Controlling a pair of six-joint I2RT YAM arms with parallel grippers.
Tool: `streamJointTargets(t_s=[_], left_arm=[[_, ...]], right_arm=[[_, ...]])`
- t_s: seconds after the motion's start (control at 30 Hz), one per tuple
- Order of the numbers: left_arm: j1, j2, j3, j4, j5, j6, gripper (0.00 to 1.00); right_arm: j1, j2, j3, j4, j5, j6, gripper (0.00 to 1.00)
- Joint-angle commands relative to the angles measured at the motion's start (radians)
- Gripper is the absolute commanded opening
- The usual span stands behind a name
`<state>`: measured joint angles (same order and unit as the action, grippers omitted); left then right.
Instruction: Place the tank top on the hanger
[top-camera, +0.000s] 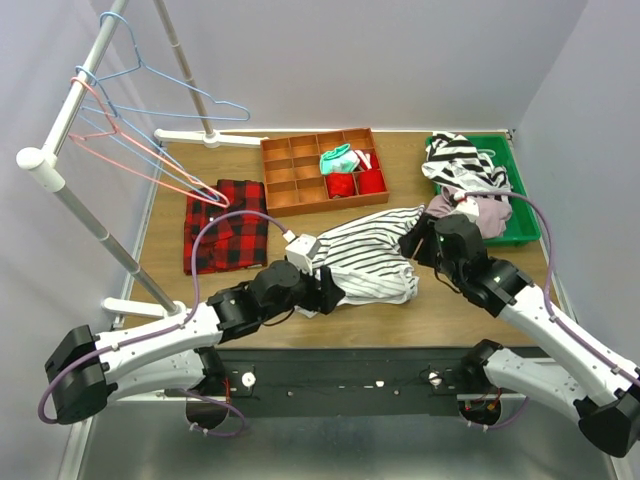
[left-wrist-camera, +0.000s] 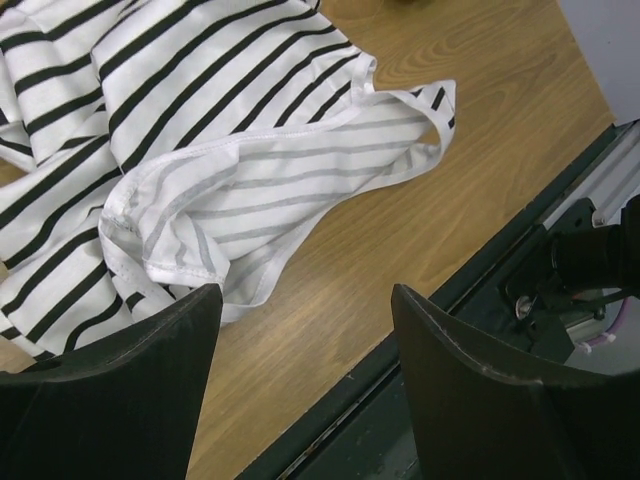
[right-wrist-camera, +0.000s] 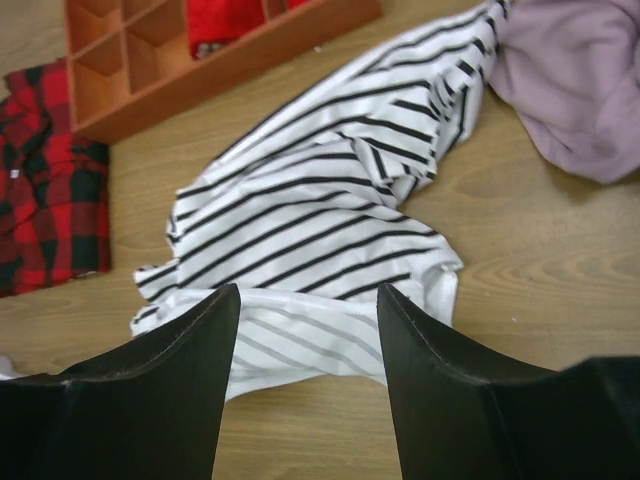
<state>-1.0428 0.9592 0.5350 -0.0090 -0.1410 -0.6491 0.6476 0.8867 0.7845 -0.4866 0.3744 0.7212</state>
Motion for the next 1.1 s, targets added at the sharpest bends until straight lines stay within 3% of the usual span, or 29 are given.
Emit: streamJointTargets(t_s=[0.0, 0.17, 0.37, 0.47, 0.53, 0.57, 0.7, 0.77, 0.87, 0.9, 0.93, 0.97, 1.0, 1.07], left_arm=[[-0.006, -0.019, 0.086, -0.1, -0.087, 0.013, 0.77], [-0.034, 0.085, 0.268, -0.161, -0.262, 0.035, 0.77], [-0.077, 0.188, 0.509, -0.206, -0.365, 0.092, 0.78], [-0.076, 0.259, 0.693, -0.275, -0.498, 0.112, 0.78], [-0.076, 0.335, 0.811, -0.365, -0.675, 0.115, 0.78], [-0.066, 0.364, 0.929, -0.393, -0.736, 0.126, 0.78], [0.028, 0.482, 1.157, -0.417, -0.864, 0.296, 0.78], [0.07, 0.564, 1.276, -0.417, -0.992, 0.371, 0.78], [0.16, 0.628, 1.309, -0.283, -1.174, 0.586, 0.77], [0.18, 0.635, 1.294, -0.103, -1.21, 0.648, 0.77], [0.225, 0.641, 1.271, 0.011, -1.244, 0.862, 0.77], [0.246, 0.645, 1.219, 0.152, -1.3, 0.953, 0.77], [0.265, 0.651, 1.2, 0.387, -1.315, 1.05, 0.77], [0.322, 0.691, 1.185, 0.57, -1.339, 1.266, 0.78]], right_arm=[[-0.003, 0.053, 0.113, 0.085, -0.09, -0.127, 0.66], [-0.002, 0.083, 0.148, 0.114, -0.121, -0.137, 0.66], [-0.003, 0.1, 0.168, 0.091, -0.095, -0.144, 0.66], [-0.002, 0.09, 0.157, 0.095, -0.089, -0.144, 0.66], [-0.003, 0.09, 0.153, 0.097, -0.095, -0.141, 0.66], [-0.002, 0.092, 0.148, 0.095, -0.1, -0.137, 0.66], [-0.003, 0.092, 0.118, 0.1, -0.117, -0.123, 0.66], [-0.002, 0.092, 0.111, 0.103, -0.132, -0.121, 0.66], [-0.003, 0.1, 0.104, 0.103, -0.15, -0.121, 0.66], [-0.003, 0.103, 0.102, 0.105, -0.16, -0.123, 0.66], [-0.003, 0.107, 0.099, 0.106, -0.173, -0.123, 0.66], [-0.003, 0.119, 0.099, 0.105, -0.181, -0.123, 0.66], [-0.003, 0.124, 0.098, 0.102, -0.189, -0.124, 0.66], [-0.002, 0.144, 0.094, 0.097, -0.203, -0.124, 0.66]])
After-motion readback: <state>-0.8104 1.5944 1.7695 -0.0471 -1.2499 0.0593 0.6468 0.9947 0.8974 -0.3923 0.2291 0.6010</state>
